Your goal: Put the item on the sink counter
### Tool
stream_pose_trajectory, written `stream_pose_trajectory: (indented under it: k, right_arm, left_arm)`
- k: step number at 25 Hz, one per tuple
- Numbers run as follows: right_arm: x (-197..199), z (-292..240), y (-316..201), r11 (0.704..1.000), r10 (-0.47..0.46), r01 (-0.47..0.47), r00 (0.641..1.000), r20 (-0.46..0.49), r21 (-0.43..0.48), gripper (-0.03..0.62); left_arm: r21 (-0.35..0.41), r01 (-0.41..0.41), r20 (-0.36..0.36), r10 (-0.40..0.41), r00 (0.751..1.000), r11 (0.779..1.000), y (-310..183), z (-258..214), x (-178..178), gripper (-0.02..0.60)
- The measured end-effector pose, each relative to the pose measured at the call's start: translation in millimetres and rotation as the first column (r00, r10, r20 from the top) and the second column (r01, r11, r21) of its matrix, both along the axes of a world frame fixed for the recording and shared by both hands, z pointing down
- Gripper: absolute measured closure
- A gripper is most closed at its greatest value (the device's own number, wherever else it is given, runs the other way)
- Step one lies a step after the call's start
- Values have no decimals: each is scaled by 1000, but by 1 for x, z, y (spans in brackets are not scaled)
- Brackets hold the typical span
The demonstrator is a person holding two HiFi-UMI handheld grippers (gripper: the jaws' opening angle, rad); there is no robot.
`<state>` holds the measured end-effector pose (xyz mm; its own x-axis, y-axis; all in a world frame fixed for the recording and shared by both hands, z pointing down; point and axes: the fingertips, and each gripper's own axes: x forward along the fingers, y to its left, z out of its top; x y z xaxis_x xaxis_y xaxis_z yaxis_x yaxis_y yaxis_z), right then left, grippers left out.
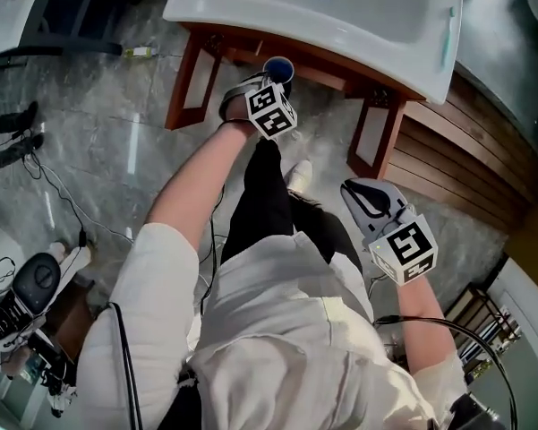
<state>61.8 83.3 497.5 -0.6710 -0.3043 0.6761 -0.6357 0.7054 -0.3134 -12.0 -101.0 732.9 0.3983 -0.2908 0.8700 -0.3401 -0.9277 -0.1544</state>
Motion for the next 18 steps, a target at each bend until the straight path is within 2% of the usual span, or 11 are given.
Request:
stream_pose_trajectory:
  k: [18]
  right_arm:
    - [-3, 116, -35, 999, 26, -25, 1000, 5, -39, 569]
  left_arm:
    - [102, -85, 88, 76, 993, 991, -96, 125, 9, 558]
